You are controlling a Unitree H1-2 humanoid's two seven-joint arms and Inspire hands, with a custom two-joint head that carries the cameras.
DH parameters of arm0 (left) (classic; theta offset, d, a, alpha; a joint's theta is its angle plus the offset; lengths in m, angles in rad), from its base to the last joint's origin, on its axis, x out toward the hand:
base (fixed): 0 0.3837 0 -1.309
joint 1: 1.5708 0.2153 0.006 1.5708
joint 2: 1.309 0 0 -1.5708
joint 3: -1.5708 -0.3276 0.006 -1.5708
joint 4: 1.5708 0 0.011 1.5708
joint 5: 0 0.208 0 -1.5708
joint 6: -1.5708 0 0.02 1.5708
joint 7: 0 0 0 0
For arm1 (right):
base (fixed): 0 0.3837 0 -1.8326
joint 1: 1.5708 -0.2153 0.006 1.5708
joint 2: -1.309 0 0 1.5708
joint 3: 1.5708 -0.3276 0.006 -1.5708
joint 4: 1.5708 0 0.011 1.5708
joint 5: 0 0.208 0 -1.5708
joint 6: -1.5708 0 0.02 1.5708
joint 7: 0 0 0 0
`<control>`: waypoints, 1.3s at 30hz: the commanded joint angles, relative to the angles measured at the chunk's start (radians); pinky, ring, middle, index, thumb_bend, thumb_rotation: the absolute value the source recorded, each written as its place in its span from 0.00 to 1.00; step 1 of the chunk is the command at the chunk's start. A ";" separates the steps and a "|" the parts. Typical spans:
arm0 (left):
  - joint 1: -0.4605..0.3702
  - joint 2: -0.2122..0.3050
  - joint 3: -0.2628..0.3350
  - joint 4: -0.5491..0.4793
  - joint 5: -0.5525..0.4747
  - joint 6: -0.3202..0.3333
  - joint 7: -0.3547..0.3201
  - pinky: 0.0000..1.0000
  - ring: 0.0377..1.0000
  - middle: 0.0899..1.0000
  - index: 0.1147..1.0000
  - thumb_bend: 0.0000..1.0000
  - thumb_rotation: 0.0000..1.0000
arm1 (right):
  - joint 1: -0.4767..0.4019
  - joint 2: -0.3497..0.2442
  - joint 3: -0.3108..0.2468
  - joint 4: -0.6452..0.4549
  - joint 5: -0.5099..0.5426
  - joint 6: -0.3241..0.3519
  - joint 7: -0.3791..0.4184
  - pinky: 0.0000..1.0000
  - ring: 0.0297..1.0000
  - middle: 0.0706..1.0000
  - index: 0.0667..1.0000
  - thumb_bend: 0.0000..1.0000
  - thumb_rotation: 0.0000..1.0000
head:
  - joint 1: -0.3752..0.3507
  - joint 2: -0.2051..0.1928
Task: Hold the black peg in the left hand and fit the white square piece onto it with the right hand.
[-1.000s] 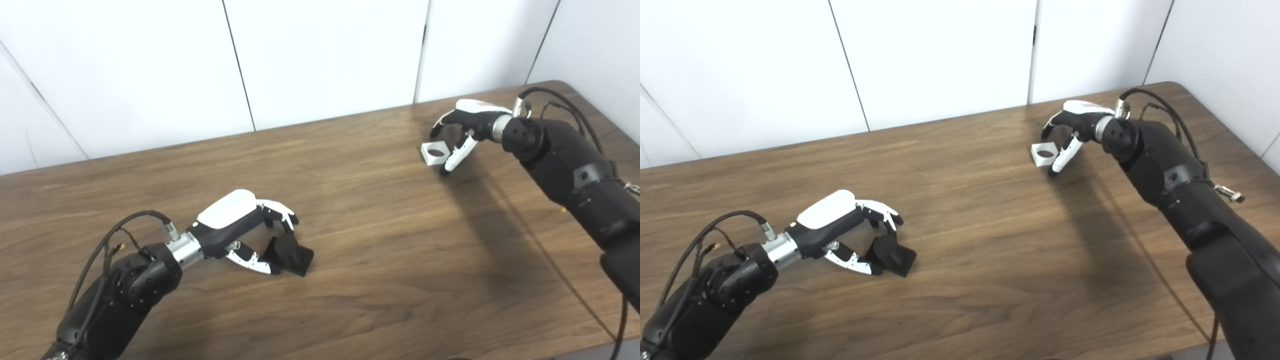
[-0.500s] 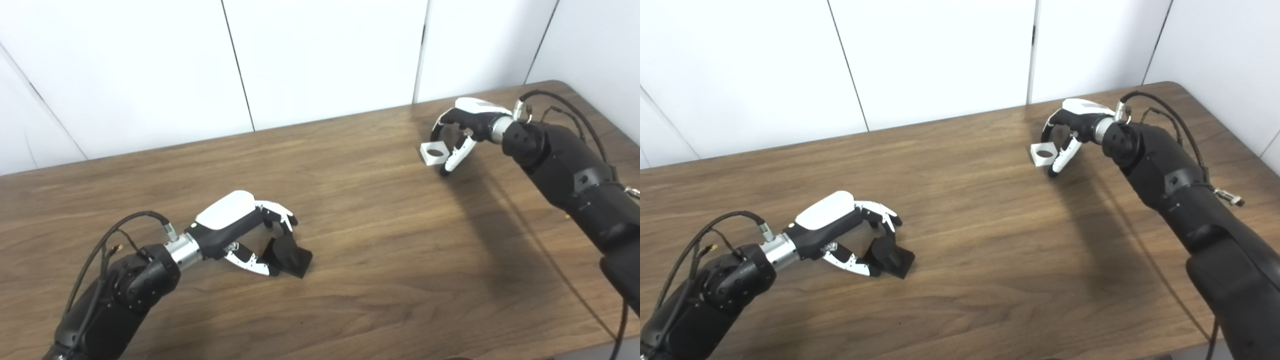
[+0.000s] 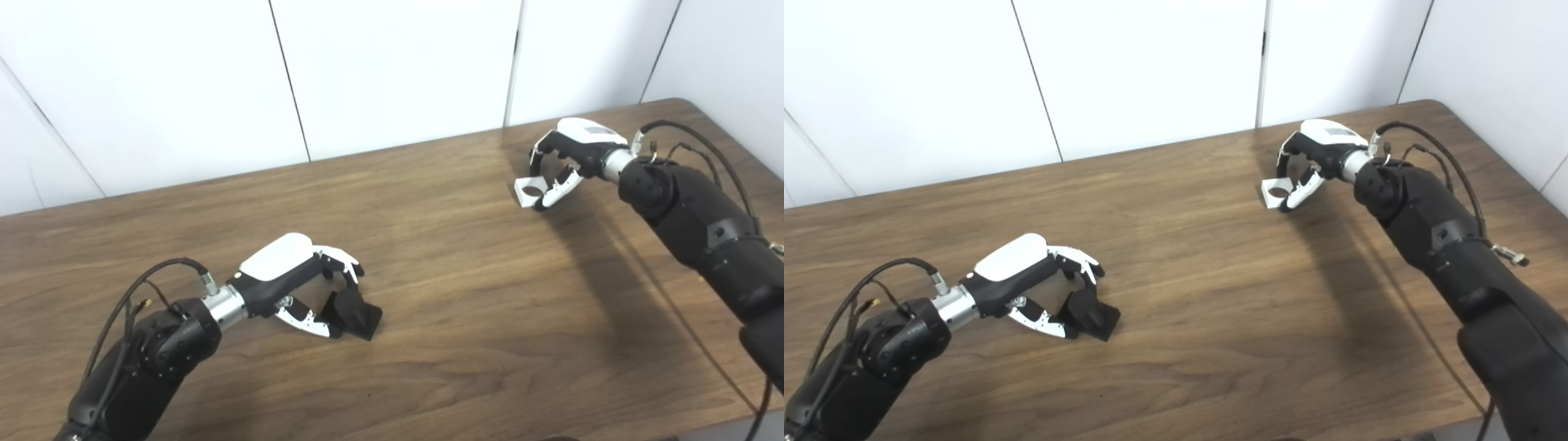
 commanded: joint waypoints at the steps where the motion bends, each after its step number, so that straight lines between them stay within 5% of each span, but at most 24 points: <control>1: 0.023 0.000 -0.024 0.005 0.044 0.000 -0.056 0.61 0.75 0.74 0.42 0.52 0.08 | -0.011 0.004 -0.001 0.018 -0.028 -0.005 -0.039 0.77 0.82 0.77 0.45 0.53 0.14 | 0.002 0.003; 13: 0.020 -0.003 -0.028 0.016 0.049 -0.013 -0.047 0.60 0.74 0.73 0.42 0.52 0.08 | -0.001 0.004 -0.015 0.014 -0.018 -0.026 -0.078 0.82 0.84 0.76 0.45 0.52 0.14 | 0.010 0.010; 18: 0.010 -0.008 -0.025 0.021 0.063 -0.007 -0.060 0.61 0.74 0.73 0.42 0.52 0.08 | 0.005 -0.003 -0.035 -0.006 -0.002 -0.022 -0.063 0.85 0.85 0.76 0.45 0.52 0.14 | 0.072 0.022; 28: -0.026 -0.049 -0.041 0.044 0.075 0.032 -0.108 0.63 0.76 0.75 0.43 0.52 0.08 | 0.018 -0.038 -0.083 -0.062 0.038 -0.079 -0.048 0.80 0.85 0.77 0.45 0.52 0.14 | 0.321 0.047; 39: -0.025 -0.047 -0.034 0.028 0.066 0.051 -0.136 0.63 0.75 0.75 0.43 0.52 0.08 | 0.048 -0.030 -0.129 -0.203 0.089 -0.151 -0.019 0.78 0.84 0.76 0.45 0.52 0.13 | 0.326 0.062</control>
